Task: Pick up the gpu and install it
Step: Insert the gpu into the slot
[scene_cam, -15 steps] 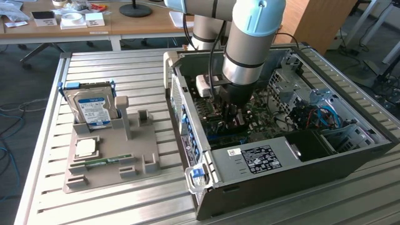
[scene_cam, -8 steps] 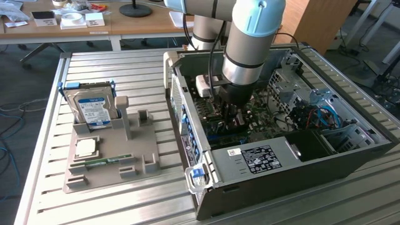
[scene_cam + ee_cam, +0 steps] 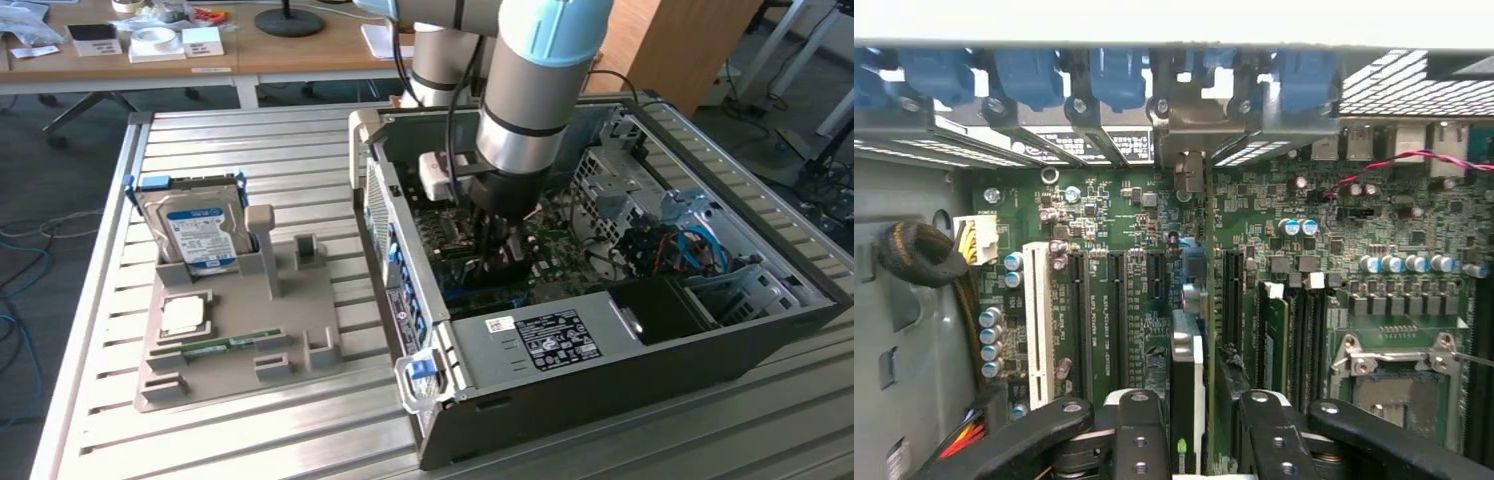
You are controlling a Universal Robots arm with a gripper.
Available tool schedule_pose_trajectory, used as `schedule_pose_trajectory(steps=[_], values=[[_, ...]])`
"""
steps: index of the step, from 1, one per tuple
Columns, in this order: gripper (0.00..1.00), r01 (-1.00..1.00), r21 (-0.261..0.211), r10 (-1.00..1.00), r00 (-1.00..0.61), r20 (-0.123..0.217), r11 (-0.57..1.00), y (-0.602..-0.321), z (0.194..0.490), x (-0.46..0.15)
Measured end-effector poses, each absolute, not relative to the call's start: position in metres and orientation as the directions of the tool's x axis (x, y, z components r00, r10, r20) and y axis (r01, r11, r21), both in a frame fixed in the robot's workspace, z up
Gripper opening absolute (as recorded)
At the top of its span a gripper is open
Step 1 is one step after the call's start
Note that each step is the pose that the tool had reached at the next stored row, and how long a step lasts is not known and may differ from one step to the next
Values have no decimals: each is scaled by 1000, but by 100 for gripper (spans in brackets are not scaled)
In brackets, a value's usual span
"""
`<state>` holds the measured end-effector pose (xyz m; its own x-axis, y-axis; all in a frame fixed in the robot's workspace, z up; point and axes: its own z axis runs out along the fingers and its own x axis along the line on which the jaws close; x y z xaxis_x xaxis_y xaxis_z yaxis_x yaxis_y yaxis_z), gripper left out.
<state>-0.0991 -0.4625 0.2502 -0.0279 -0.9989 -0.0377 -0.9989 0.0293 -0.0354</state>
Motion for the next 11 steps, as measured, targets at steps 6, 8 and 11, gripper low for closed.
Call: schedule_pose_trajectory(steps=[6, 8, 11], values=[[34, -999, -35, -999, -28, -38, 29, -463, 268, -99], [34, -999, -35, -999, -28, -38, 29, -463, 273, -99], [34, -999, -35, -999, -28, -38, 29, -463, 281, -99]])
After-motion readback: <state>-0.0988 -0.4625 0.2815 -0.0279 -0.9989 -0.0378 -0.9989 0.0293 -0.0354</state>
